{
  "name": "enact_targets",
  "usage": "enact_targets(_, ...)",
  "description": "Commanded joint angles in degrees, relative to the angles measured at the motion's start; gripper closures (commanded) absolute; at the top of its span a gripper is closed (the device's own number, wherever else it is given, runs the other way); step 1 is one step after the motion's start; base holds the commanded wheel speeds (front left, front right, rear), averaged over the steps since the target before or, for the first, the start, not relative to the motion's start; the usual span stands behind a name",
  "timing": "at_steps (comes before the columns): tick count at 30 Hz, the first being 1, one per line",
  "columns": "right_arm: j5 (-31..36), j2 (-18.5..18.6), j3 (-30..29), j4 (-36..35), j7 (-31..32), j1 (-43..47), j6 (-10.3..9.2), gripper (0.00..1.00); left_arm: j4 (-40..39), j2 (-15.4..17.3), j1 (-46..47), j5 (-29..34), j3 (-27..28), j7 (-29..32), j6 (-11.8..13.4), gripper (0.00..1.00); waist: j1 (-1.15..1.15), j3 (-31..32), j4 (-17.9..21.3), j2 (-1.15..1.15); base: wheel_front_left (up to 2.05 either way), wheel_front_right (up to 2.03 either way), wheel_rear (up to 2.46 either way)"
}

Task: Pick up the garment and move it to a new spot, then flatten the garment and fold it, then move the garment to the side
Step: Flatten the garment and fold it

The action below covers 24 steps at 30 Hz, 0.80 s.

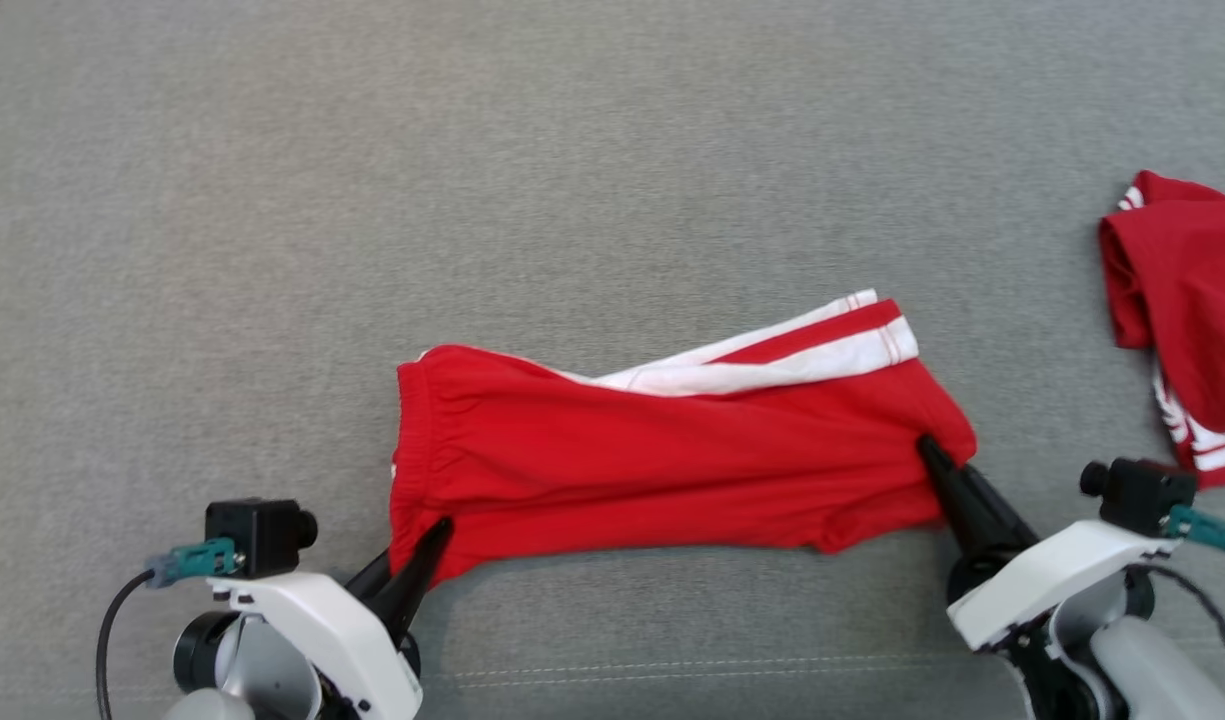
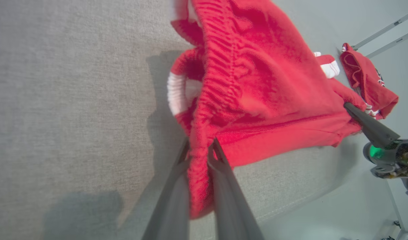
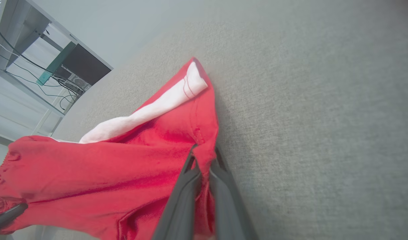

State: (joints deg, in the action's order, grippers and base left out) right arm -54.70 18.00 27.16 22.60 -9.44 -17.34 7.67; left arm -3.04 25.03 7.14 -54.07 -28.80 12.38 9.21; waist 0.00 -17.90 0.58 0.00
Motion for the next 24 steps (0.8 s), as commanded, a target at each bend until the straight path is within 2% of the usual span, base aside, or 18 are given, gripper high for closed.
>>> enact_targets(1,0.77,0.53,-0.4,-1.52,-0.85,1.23,-0.19,1.0,-1.52,2.12,0.39,-0.42,2.89,-0.02,0.69,1.0,0.0,0.53,1.44,0.0,0.0,0.0,0.0)
enact_targets(3,3.04,-2.18,-2.27,-2.29,0.01,3.36,-0.19,1.0,-2.51,3.28,-1.21,-1.31,3.47,1.06,1.48,1.0,0.0,0.54,2.4,0.0,0.0,0.0,0.0)
enact_targets(4,3.73,-2.9,-2.85,-2.48,0.48,3.91,-0.19,0.9,-2.78,3.59,-1.62,-1.53,3.47,1.52,1.68,1.0,0.0,0.53,2.5,0.0,0.0,0.0,0.0)
enact_targets(5,4.19,-3.67,-3.63,-2.76,0.72,4.43,-0.19,0.55,-2.93,3.86,-1.97,-1.81,3.41,2.06,1.79,1.0,0.0,0.53,2.52,0.0,0.0,0.0,0.0)
enact_targets(6,4.69,-4.29,-4.29,-3.05,1.06,4.95,-0.19,0.0,-3.03,4.09,-2.26,-2.11,3.33,2.54,1.76,1.0,0.0,0.59,2.49,0.0,0.0,0.0,0.0)
enact_targets(7,5.53,-4.68,-4.92,-3.44,1.19,5.36,-0.19,0.0,-3.0,4.25,-2.54,-2.34,3.41,2.78,1.9,0.65,0.0,0.66,2.46,0.0,0.0,0.0,0.0)
enact_targets(8,6.13,-5.16,-5.64,-3.97,1.16,5.77,-0.19,0.0,-2.84,4.48,-2.77,-2.35,3.44,2.98,2.13,0.13,0.0,0.73,2.42,0.0,0.0,0.0,0.0)
enact_targets(9,6.69,-5.52,-6.29,-4.52,1.32,6.2,-0.19,0.0,-2.74,4.76,-2.87,-2.05,3.39,3.0,2.3,0.0,0.0,0.85,2.36,0.0,0.0,0.0,0.0)
enact_targets(16,12.82,-5.61,-11.38,-8.52,1.24,8.22,-0.19,0.0,-2.5,4.65,-2.96,-0.1,3.83,0.63,3.71,0.0,0.0,2.33,1.05,0.0,0.0,0.0,0.0)
enact_targets(21,19.61,-5.86,-16.28,-12.49,0.12,8.76,-0.19,0.0,-2.83,3.23,-1.96,2.8,6.08,-5.18,6.45,0.0,0.0,3.88,-0.28,0.0,0.0,0.0,0.0)
enact_targets(24,22.77,-6.29,-18.08,-14.95,0.07,8.93,-0.19,0.0,-3.04,1.45,-0.7,3.12,7.5,-8.68,6.71,0.0,0.0,4.51,-0.98,0.0,0.0,0.0,0.0)
